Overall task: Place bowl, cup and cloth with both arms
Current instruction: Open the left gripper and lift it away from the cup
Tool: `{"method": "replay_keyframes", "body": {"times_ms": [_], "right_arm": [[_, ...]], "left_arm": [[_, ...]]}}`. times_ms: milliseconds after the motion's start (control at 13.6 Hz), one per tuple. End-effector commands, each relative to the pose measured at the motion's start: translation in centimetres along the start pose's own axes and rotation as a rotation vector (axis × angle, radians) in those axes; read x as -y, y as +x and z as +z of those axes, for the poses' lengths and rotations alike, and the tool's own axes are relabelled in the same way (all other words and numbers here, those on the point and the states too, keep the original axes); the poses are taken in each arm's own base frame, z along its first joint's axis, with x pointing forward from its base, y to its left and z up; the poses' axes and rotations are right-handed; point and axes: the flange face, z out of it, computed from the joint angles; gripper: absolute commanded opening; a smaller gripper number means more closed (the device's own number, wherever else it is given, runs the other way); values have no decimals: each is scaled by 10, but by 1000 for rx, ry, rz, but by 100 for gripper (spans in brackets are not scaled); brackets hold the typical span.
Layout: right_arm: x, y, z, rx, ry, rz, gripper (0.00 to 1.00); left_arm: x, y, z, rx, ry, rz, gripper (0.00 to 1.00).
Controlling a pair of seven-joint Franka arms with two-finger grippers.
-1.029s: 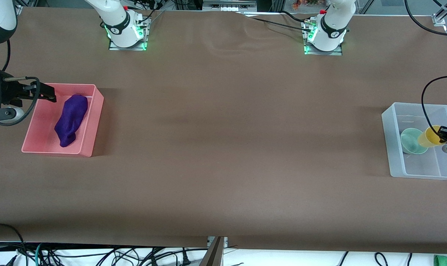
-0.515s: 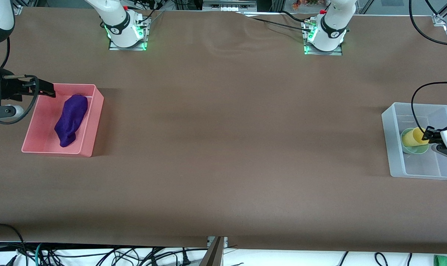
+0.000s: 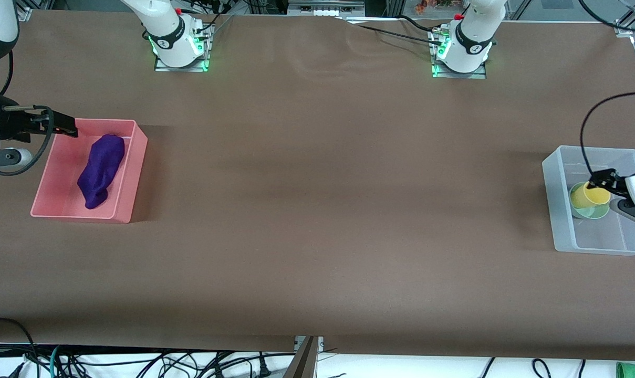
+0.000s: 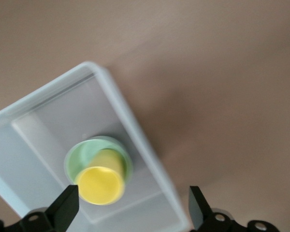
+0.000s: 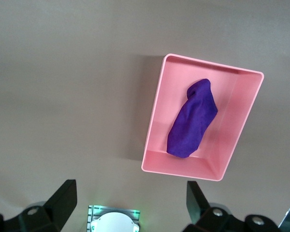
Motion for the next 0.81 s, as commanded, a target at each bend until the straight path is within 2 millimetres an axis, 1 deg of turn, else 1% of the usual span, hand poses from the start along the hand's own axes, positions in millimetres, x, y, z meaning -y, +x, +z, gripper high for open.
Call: {"method": "replay_keyframes", "body": {"times_ms": [0, 74, 147, 221, 294, 368, 441, 515, 588, 662, 735], "right_arm": [[0, -5, -9, -10, -9, 7, 100], [1, -5, -9, -11, -9, 4, 100], [2, -5, -11, -14, -11, 3, 100], [3, -5, -11, -14, -12, 3, 100], [3, -4, -10, -13, -11, 3, 100], [3, -5, -10, -11, -11, 4, 100], [3, -5, -10, -12, -8, 5, 100], [2, -5, -10, -12, -8, 8, 100], [3, -5, -10, -12, -7, 6, 100], [3, -5, -10, -12, -7, 11, 100], [4, -5, -10, -12, -7, 11, 100]], "left_arm": [[-56, 22, -51, 11, -42, -90, 100], [-85, 33, -68, 14, -49, -107, 100], [-106, 40, -79, 22, -56, -135, 100], [-132, 40, -98, 11, -34, -168, 100], [-178, 48, -112, 14, -3, -159, 100], [-199, 52, -122, 11, 4, -197, 100], [-210, 50, -130, 20, 6, -207, 100], [-229, 43, -144, 10, 40, -219, 100], [-239, 37, -152, -2, 33, -230, 100], [-242, 30, -160, -16, 18, -249, 100], [-249, 22, -161, -21, -1, -267, 100]]}}
